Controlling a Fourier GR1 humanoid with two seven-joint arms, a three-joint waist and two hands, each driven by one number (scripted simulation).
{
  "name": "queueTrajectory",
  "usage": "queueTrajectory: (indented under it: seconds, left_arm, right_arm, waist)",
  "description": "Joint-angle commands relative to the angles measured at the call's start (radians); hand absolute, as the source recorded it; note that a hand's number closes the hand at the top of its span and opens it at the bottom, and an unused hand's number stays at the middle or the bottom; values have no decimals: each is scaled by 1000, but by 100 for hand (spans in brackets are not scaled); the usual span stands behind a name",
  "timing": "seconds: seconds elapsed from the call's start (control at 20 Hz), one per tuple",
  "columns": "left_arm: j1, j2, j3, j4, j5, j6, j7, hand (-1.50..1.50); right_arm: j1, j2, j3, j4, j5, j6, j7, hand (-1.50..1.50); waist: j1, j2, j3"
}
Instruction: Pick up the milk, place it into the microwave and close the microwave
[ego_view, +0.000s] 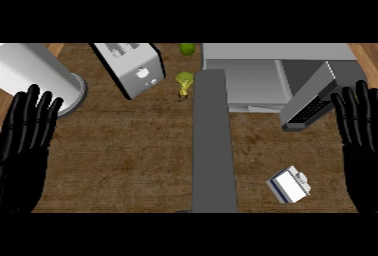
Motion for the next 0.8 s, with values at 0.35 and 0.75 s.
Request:
queueTrajectory:
  seconds: [0.35,0.75]
  left_arm:
    - [-52,3,88,101,250,-105,23,-150]
    - [152,71,210,-72,461,-237,71,-150]
  right_arm:
    - [243,-147,-6,-164,-308,352,-54,-150]
    - [441,-166,-182,-192,-404,471,-116,-150]
  waist:
    - [-26,5,-2]
    - [-9,5,-2]
